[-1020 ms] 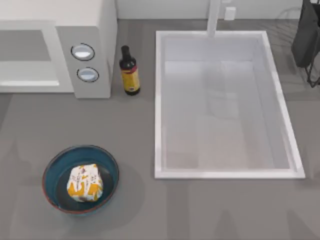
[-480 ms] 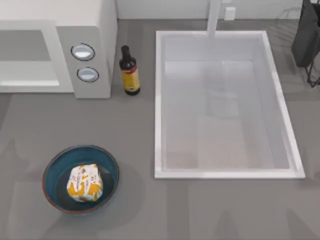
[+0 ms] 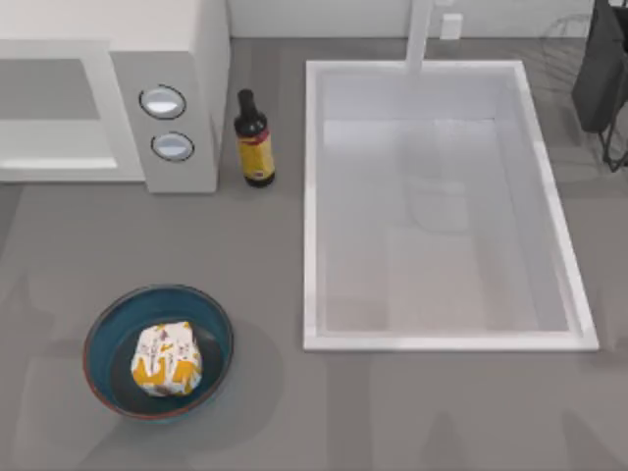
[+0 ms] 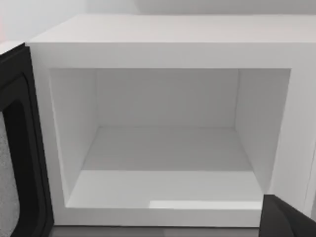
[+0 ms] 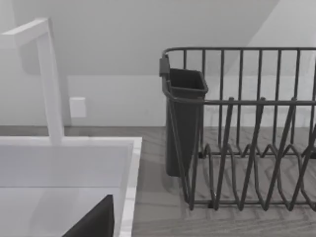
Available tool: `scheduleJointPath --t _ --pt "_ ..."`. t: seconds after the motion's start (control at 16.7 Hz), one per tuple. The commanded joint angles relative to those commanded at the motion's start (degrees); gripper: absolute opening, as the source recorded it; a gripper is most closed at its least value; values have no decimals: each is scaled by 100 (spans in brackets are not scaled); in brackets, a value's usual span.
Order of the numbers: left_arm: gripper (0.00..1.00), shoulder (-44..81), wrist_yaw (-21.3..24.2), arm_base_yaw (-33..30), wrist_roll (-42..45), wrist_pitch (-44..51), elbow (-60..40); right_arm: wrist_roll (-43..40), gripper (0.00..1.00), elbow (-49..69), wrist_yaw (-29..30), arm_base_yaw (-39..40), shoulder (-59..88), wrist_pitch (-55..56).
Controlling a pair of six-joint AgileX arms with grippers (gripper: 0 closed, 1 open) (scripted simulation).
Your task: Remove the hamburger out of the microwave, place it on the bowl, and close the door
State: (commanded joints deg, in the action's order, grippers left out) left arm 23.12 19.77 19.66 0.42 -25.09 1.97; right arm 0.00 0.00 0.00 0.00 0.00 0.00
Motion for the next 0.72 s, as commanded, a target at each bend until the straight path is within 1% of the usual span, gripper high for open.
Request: scheduleJointPath --t 0.3,0.6,0.72 --pt "0 -869 323 327 -13 904 -30 0 100 0 0 0 0 0" --pt "0 -906 350 345 -7 958 -35 0 100 0 0 0 0 0" --pt "0 -720 413 468 139 1108 -222 0 100 0 0 0 0 0"
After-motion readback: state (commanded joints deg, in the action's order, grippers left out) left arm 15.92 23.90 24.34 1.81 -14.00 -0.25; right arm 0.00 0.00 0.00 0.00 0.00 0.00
